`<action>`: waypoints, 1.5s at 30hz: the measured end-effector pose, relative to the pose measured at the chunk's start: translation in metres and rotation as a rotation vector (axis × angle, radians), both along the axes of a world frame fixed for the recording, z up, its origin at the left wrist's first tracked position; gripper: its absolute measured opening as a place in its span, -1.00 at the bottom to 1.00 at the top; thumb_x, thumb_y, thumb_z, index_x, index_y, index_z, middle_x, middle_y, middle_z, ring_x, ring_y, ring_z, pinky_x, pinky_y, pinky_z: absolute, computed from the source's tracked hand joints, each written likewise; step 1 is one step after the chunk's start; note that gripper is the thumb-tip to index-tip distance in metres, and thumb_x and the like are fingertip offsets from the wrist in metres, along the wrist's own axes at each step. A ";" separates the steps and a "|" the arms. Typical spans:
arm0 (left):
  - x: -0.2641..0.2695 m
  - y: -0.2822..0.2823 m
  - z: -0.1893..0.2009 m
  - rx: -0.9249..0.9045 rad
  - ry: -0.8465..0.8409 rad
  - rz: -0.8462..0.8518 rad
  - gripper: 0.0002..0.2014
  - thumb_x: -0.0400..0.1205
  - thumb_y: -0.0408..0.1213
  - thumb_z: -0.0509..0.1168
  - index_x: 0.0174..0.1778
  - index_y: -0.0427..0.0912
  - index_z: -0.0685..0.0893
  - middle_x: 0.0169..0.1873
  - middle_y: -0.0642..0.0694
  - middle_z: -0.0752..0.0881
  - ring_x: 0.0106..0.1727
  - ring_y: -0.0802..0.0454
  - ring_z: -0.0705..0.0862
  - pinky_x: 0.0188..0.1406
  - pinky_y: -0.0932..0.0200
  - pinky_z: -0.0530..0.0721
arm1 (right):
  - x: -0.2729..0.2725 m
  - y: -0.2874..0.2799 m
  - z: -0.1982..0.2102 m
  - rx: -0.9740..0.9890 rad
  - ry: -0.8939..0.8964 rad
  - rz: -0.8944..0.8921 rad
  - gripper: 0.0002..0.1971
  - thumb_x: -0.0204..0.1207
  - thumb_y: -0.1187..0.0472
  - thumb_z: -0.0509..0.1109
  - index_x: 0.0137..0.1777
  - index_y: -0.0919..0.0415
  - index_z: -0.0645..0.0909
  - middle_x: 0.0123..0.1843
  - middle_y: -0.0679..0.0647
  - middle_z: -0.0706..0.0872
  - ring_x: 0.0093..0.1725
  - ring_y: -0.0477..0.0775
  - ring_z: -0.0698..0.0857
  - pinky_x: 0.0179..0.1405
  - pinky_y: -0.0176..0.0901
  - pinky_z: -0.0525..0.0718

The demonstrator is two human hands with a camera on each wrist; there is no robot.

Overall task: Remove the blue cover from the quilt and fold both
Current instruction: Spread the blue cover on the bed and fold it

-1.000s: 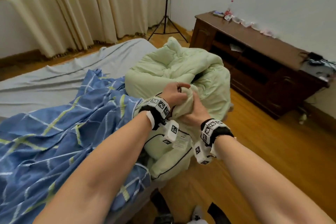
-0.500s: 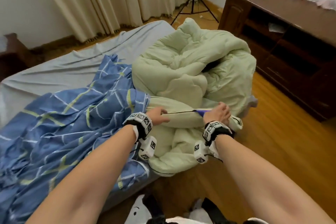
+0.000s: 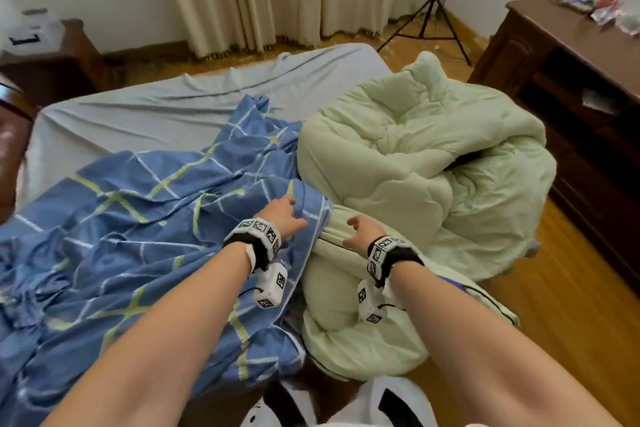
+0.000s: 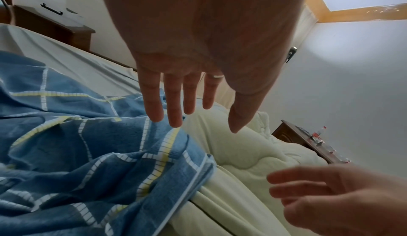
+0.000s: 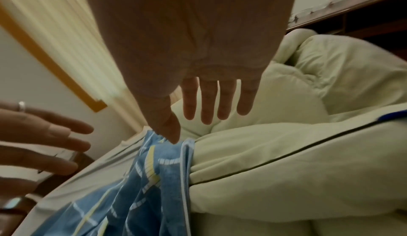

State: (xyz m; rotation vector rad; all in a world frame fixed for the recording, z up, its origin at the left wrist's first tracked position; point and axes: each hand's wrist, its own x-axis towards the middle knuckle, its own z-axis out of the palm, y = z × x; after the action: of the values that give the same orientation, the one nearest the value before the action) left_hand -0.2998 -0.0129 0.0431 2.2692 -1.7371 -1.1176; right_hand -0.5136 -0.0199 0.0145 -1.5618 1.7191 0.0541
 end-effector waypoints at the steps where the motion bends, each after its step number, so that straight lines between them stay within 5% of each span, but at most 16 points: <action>1: 0.006 -0.002 -0.008 0.017 0.004 0.006 -0.24 0.51 0.01 0.43 0.60 -0.08 0.31 0.51 -0.13 0.47 0.42 -0.16 0.56 0.39 -0.14 0.55 | 0.013 -0.008 -0.009 0.016 0.017 0.040 -0.35 0.42 0.13 0.57 0.51 0.10 0.45 0.45 0.13 0.62 0.41 0.18 0.61 0.39 -0.02 0.56; 4: 0.017 -0.011 -0.048 0.037 -0.042 0.017 -0.13 0.43 0.10 0.45 0.61 -0.03 0.23 0.45 -0.14 0.48 0.36 -0.22 0.59 0.32 -0.20 0.58 | 0.044 -0.027 -0.050 0.064 0.129 0.182 -0.24 0.39 0.06 0.59 0.56 0.09 0.36 0.49 0.17 0.56 0.45 0.25 0.55 0.39 0.07 0.55; 7: 0.009 -0.025 -0.094 0.041 -0.084 0.003 -0.02 0.42 0.11 0.50 0.66 -0.06 0.10 0.52 -0.20 0.36 0.45 -0.29 0.48 0.34 -0.23 0.54 | 0.062 -0.042 -0.108 0.071 0.308 0.202 -0.09 0.34 -0.07 0.59 0.62 -0.09 0.14 0.64 0.06 0.26 0.63 0.22 0.24 0.48 0.46 0.27; 10: -0.007 -0.051 -0.150 0.072 -0.090 0.044 0.19 0.40 0.10 0.54 0.70 -0.06 -0.20 0.68 -0.24 0.00 0.62 -0.35 0.23 0.45 -0.29 0.41 | 0.067 -0.061 -0.162 0.034 0.351 0.070 -0.30 0.55 0.12 0.40 0.60 -0.21 0.14 0.69 0.09 0.10 0.69 0.18 0.02 0.44 0.71 0.02; 12: -0.022 -0.068 -0.180 0.119 -0.049 0.087 0.31 0.37 0.17 0.55 0.67 -0.03 -0.39 0.69 -0.24 -0.16 0.65 -0.37 0.14 0.47 -0.31 0.37 | 0.059 -0.073 -0.186 -0.043 0.366 0.085 -0.51 0.59 0.20 0.28 0.49 -0.12 0.33 0.60 0.18 0.24 0.63 0.21 0.15 0.43 0.74 0.04; 14: -0.042 -0.081 -0.195 0.127 -0.044 0.104 0.32 0.39 0.19 0.53 0.65 0.00 -0.46 0.68 -0.26 -0.11 0.58 -0.38 0.28 0.33 -0.28 0.49 | 0.040 -0.085 -0.193 -0.044 0.343 0.127 -0.63 0.59 0.21 0.26 0.38 -0.04 0.43 0.45 0.20 0.42 0.51 0.25 0.38 0.42 0.64 0.23; 16: -0.062 -0.091 -0.194 0.083 -0.078 0.107 0.20 0.49 0.07 0.48 0.66 0.06 -0.42 0.61 -0.27 0.04 0.38 -0.38 0.52 0.16 -0.21 0.60 | 0.017 -0.098 -0.186 -0.039 0.241 0.128 -0.64 0.56 0.26 0.27 0.34 0.03 0.43 0.31 0.24 0.58 0.32 0.31 0.60 0.30 0.32 0.52; 18: -0.078 -0.107 -0.179 0.050 -0.145 0.094 0.05 0.55 -0.06 0.43 0.68 0.17 -0.29 0.50 -0.27 0.19 0.17 -0.37 0.65 0.06 -0.17 0.65 | -0.004 -0.115 -0.166 -0.093 0.145 0.089 -0.68 0.52 0.33 0.25 0.27 0.14 0.46 0.19 0.30 0.65 0.18 0.37 0.67 0.07 0.11 0.58; 21: -0.096 -0.138 -0.146 0.051 -0.243 0.002 -0.45 0.65 -0.23 0.20 0.56 0.10 0.24 0.38 -0.31 0.46 0.15 -0.41 0.66 0.03 -0.15 0.61 | -0.035 -0.145 -0.120 -0.179 0.074 -0.003 -0.73 0.49 0.42 0.21 0.17 0.22 0.47 0.14 0.32 0.65 0.12 0.38 0.65 -0.01 0.07 0.52; 24: -0.103 -0.169 -0.102 0.026 -0.347 0.005 -0.69 0.72 -0.25 0.07 0.39 -0.09 0.43 0.24 -0.33 0.63 0.20 -0.40 0.65 -0.03 -0.12 0.59 | -0.083 -0.178 -0.070 -0.221 0.079 -0.066 -0.71 0.51 0.46 0.20 0.21 0.26 0.50 0.19 0.29 0.63 0.18 0.34 0.62 0.06 0.04 0.51; 28: -0.105 -0.194 -0.055 0.079 -0.434 0.097 -0.70 0.71 -0.27 0.09 0.35 -0.20 0.46 0.27 -0.33 0.62 0.29 -0.34 0.61 0.07 -0.13 0.58 | -0.191 -0.202 -0.020 -0.250 0.207 -0.360 -0.76 0.59 0.42 0.17 0.24 0.33 0.48 0.26 0.34 0.59 0.26 0.36 0.60 0.14 0.10 0.54; 34: -0.151 -0.226 -0.012 0.078 -0.475 0.155 -0.60 0.69 -0.28 0.18 0.46 -0.26 0.41 0.29 -0.30 0.64 0.30 -0.28 0.63 0.11 -0.13 0.59 | -0.322 -0.206 -0.002 -0.236 0.326 -0.792 -0.70 0.64 0.41 0.19 0.34 0.46 0.48 0.33 0.43 0.60 0.31 0.41 0.60 0.25 0.20 0.55; 37: -0.176 -0.224 -0.016 0.089 -0.440 0.113 -0.29 0.59 -0.13 0.36 0.62 -0.06 0.19 0.52 -0.31 0.33 0.41 -0.37 0.50 0.23 -0.24 0.57 | -0.328 -0.203 -0.014 -0.189 0.333 -0.822 -0.68 0.61 0.40 0.21 0.34 0.44 0.48 0.30 0.42 0.63 0.28 0.42 0.63 0.23 0.21 0.58; 40: -0.192 -0.214 -0.048 -0.067 -0.493 -0.280 0.01 0.40 0.14 0.49 0.67 0.22 0.00 0.67 -0.17 -0.01 0.63 -0.28 0.18 0.50 -0.28 0.31 | -0.325 -0.211 -0.020 -0.166 0.331 -0.824 -0.73 0.49 0.40 0.31 0.18 0.37 0.60 0.18 0.34 0.73 0.17 0.36 0.71 0.14 0.18 0.70; 42: -0.206 -0.210 -0.070 -0.127 -0.463 -0.459 -0.01 0.35 0.26 0.47 0.65 0.23 0.12 0.66 -0.10 0.07 0.65 -0.20 0.14 0.56 -0.23 0.20 | -0.321 -0.217 -0.024 -0.159 0.329 -0.772 -0.73 0.51 0.37 0.32 0.20 0.33 0.59 0.20 0.30 0.72 0.22 0.36 0.69 0.17 0.18 0.68; 45: -0.223 -0.207 -0.097 -0.093 -0.400 -0.389 -0.21 0.41 0.20 0.43 0.55 0.18 0.29 0.48 -0.09 0.39 0.50 -0.17 0.38 0.41 -0.21 0.38 | -0.307 -0.209 -0.026 -0.209 0.371 -0.627 -0.67 0.51 0.36 0.31 0.28 0.22 0.54 0.30 0.25 0.65 0.33 0.34 0.60 0.30 0.15 0.59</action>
State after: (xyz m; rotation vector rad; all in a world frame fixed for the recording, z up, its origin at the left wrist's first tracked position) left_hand -0.5225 -0.2194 -0.0543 2.2746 -2.4026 -0.6261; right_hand -0.8208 -0.2289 -0.0119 -1.1295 2.5113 -0.1679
